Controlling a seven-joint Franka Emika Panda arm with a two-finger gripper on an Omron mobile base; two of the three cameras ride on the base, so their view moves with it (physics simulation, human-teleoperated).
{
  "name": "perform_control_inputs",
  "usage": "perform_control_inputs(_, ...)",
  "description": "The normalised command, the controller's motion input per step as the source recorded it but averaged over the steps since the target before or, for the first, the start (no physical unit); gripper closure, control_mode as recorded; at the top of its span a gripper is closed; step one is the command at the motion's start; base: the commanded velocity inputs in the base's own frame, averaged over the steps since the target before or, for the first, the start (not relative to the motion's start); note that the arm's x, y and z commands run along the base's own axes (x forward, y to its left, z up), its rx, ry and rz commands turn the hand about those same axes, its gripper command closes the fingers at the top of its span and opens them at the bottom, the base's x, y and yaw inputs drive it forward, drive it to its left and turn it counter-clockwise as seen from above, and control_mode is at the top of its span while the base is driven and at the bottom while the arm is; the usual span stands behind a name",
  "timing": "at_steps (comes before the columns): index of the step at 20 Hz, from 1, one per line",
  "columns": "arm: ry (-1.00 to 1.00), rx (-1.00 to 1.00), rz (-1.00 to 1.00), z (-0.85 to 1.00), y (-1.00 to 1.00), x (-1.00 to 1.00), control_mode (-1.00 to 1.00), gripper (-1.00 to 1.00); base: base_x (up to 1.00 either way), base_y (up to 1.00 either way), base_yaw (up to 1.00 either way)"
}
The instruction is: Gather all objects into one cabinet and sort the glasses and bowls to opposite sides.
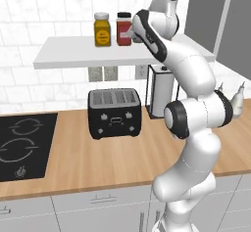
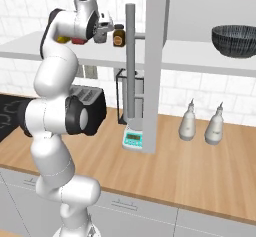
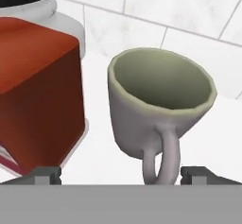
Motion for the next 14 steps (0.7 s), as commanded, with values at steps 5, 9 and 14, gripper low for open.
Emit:
perform_control_inputs(5, 0.00, 0.00, -0.09, 0.00, -0.09, 0.00, -1.00, 1.00, 0.00, 0.00, 0.00)
perform_control_inputs(9, 0.00, 0.00, -0.10, 0.02, -0.02, 0.00, -1.00, 1.00, 0.00, 0.00, 0.00)
perform_control_inputs(14, -0.02, 0.01, -0.08, 0.06, -0.16, 0.00, -1.00, 1.00, 0.00, 0.00, 0.00)
